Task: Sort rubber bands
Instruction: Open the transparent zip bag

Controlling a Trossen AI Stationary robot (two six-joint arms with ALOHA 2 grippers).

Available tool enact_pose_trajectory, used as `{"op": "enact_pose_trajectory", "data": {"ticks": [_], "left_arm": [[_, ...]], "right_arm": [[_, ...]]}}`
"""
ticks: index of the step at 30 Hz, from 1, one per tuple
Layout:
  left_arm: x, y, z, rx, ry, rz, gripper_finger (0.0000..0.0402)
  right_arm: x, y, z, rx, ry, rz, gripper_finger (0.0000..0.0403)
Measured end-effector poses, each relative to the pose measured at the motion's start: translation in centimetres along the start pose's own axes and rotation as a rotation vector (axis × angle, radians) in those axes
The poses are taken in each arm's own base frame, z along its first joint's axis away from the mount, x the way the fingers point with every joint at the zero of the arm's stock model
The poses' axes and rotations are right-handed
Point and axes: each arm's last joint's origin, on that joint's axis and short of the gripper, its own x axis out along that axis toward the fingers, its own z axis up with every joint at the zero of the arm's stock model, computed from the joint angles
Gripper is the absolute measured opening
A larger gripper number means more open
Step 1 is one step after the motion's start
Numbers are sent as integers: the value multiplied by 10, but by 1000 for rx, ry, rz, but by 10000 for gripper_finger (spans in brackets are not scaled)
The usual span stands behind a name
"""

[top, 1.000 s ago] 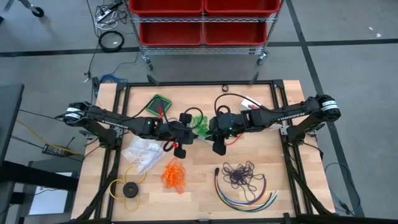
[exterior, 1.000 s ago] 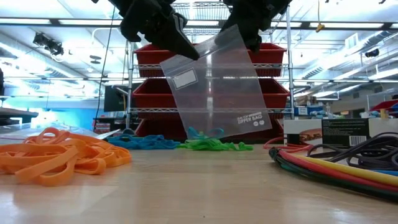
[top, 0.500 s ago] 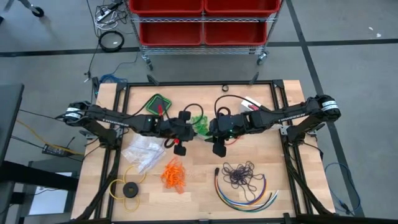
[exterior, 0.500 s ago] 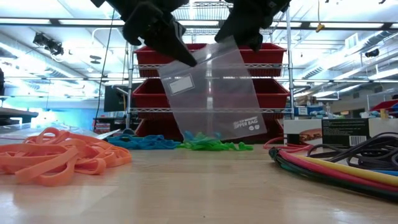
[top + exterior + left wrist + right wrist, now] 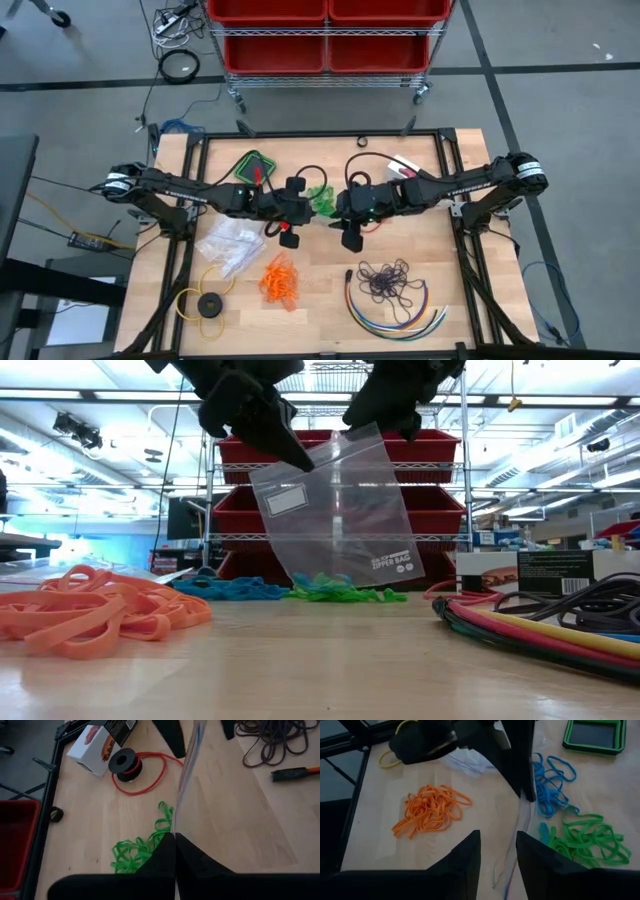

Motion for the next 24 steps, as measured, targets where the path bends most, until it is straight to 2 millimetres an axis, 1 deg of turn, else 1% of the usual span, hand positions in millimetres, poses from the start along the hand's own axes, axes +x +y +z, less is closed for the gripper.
{"op": "enact_pose_trajectory", "data": {"ticks": [12, 18, 24], "left_arm": [[0, 0, -1, 2, 12, -4, 0], [0, -1, -1, -6, 15, -6, 0], [0, -1, -2, -13, 18, -6, 0]], "right_arm": [[0, -1, 2, -9, -27, -29, 114], [-4, -1, 11, -12, -56, -27, 114], [-5, -5, 10, -8, -10, -50, 114]]}}
